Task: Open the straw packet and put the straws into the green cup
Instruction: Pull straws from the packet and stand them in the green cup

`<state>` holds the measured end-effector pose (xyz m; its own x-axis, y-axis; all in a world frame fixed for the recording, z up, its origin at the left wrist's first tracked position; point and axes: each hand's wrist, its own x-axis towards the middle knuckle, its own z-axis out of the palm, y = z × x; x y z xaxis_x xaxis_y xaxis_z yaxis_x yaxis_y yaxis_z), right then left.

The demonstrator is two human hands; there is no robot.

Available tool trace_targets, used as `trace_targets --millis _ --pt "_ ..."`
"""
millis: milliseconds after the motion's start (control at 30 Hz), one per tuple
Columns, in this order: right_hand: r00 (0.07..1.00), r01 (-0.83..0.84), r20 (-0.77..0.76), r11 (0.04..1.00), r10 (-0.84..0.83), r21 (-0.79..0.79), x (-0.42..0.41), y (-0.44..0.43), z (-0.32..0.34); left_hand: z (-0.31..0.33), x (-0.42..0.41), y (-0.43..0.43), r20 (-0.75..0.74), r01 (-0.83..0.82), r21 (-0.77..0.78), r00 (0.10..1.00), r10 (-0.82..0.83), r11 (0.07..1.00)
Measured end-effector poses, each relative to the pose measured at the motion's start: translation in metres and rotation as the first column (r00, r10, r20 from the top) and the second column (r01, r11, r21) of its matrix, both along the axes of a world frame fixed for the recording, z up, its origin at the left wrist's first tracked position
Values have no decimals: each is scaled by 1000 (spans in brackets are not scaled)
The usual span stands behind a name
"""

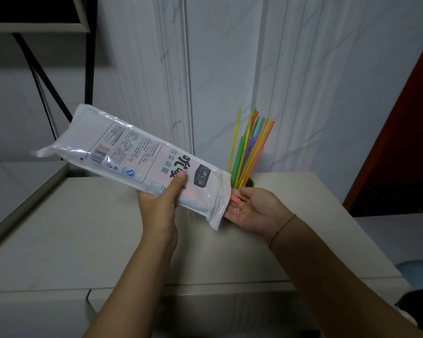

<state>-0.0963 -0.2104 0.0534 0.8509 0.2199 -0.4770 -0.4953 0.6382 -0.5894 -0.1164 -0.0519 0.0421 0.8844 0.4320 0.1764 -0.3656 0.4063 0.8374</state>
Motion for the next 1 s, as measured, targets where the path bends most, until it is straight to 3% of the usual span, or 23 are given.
trace_targets --millis 133,367,433,500,567,633,833,1000 --pt "1000 26 -5 999 -26 42 3 0 -4 1 -1 -2 3 24 61 1000 -24 998" --pt "996 -18 90 995 9 96 2 2 1 -4 1 0 -12 51 27 999 -51 998" --pt "987 -55 152 998 49 35 0 3 1 -6 3 2 -39 57 -23 998 -58 998" --pt "974 -42 213 987 75 -153 -1 1 0 -10 5 5 -85 56 -117 994 -66 992" --pt "945 8 295 892 141 -453 -1 0 -1 -13 6 8 -138 58 -252 986 -96 966" --pt "914 101 374 804 158 -586 -3 -2 -3 -16 8 11 -174 70 -346 975 -137 936" --pt "819 207 548 805 169 -556 1 -7 1 -15 9 10 -201 106 -555 945 -257 825" --pt "815 190 555 828 166 -527 3 -17 7 -17 9 14 -239 73 -614 932 -273 786"
